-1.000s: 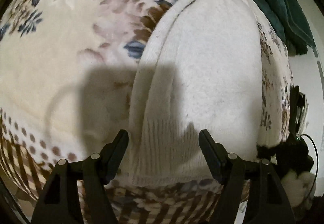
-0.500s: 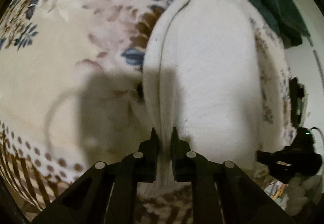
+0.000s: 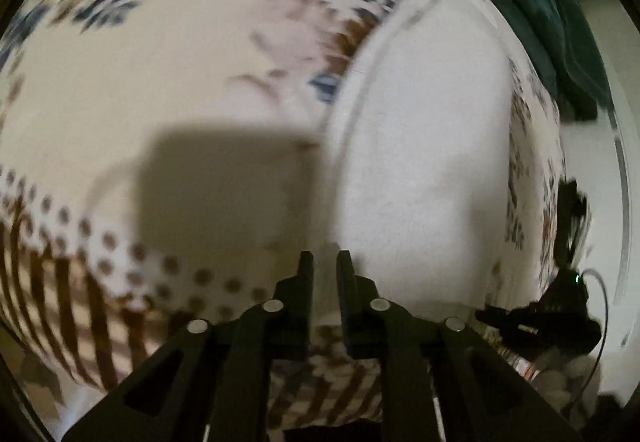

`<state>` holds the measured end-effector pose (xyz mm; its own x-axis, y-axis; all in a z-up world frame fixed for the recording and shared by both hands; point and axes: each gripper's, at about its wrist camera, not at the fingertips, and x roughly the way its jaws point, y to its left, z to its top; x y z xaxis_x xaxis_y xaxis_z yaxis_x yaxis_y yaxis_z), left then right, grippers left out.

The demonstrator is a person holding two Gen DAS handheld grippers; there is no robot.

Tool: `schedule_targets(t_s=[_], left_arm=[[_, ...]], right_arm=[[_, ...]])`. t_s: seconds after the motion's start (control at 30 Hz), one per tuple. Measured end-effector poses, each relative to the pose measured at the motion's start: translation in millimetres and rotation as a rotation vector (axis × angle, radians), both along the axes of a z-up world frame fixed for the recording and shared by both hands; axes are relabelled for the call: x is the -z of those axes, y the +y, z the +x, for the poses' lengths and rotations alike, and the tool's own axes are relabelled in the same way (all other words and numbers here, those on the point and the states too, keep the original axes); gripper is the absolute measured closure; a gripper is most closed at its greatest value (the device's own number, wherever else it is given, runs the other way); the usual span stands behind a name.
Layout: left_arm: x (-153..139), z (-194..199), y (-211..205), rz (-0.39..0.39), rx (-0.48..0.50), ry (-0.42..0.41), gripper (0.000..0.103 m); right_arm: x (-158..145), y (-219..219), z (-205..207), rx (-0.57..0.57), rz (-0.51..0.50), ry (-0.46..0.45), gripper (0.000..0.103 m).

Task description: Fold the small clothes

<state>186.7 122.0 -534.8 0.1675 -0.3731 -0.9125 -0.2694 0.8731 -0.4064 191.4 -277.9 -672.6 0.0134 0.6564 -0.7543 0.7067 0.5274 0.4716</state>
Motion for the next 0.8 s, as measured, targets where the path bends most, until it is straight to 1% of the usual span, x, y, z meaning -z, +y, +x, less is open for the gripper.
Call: schedule_targets(t_s=[0.03,0.07,0.1,0.13,0.2,0.27,0.3,0.33,0.37,0.4,0.43,0.47,0.57,0.67,0.73,0.8], left_arm=[[-2.9,-2.3,4.2,-0.006,-0.027,0.0,0.074],[-5.8,-4.3,6.5,-0.026,-0.049,-0.011,0.067],[-7.2,-5.9,7.0,-0.043,-0.065,-0.023,0.052],[-8.2,-6.0,5.9,-0.06,-0.075,-0.031,0.045],[-4.2,-1.7,-2.4,-0.067,-0.057,-0.026,0.045],[5.6,6.3,-16.1,-0.028,-0.011,-0.02,0.046],[9.8,10.3,-23.1,0.0,0.008,-0.017,0.062],[14.8,12.7,-29.2,0.015,0.026,-0.019,0.091],[18.3,14.0,-33.6,0.044,0.037,-0.012,0.098],[16.9,13.7,-36.4,0.063,0.038,-0.025,0.098],[11.7,11.7,-36.9,0.072,0.031,-0.043,0.098],[6.6,10.4,-36.4,0.078,0.023,-0.053,0.098],[-17.2,-4.1,-27.4,0.065,-0.014,-0.101,0.099],[-35.4,-14.8,-21.4,0.05,-0.028,-0.125,0.099],[-37.5,-17.0,-18.4,0.049,-0.026,-0.123,0.101],[-28.8,-17.6,-15.2,0.057,-0.027,-0.102,0.101]], right_arm=[[-1.1,-1.9,-1.4,0.022,0.017,-0.009,0.092],[-2.4,-5.7,-3.7,0.046,0.032,-0.02,0.085],[-3.0,-10.4,-5.3,0.063,0.036,-0.024,0.066],[-2.4,-16.0,-7.4,0.084,0.046,-0.033,0.055],[-0.5,-15.8,-6.0,0.134,0.088,-0.047,0.055],[5.8,-14.5,-0.1,0.158,0.118,-0.036,0.055],[10.9,-16.9,2.0,0.163,0.13,-0.031,0.055],[14.3,-16.9,3.4,0.161,0.13,-0.02,0.055],[16.2,-14.4,4.8,0.166,0.119,-0.018,0.056],[14.7,-15.6,3.1,0.169,0.095,-0.026,0.088],[8.6,-16.4,4.0,0.156,0.067,-0.026,0.098],[1.5,-14.6,4.2,0.138,0.034,-0.035,0.098],[-18.8,-4.5,2.1,0.068,-0.037,-0.048,0.099],[-28.4,3.7,-5.6,-0.008,-0.084,-0.039,0.1],[-29.5,12.7,-6.9,-0.052,-0.105,-0.03,0.1],[-27.1,22.1,-7.4,-0.082,-0.128,-0.018,0.1]])
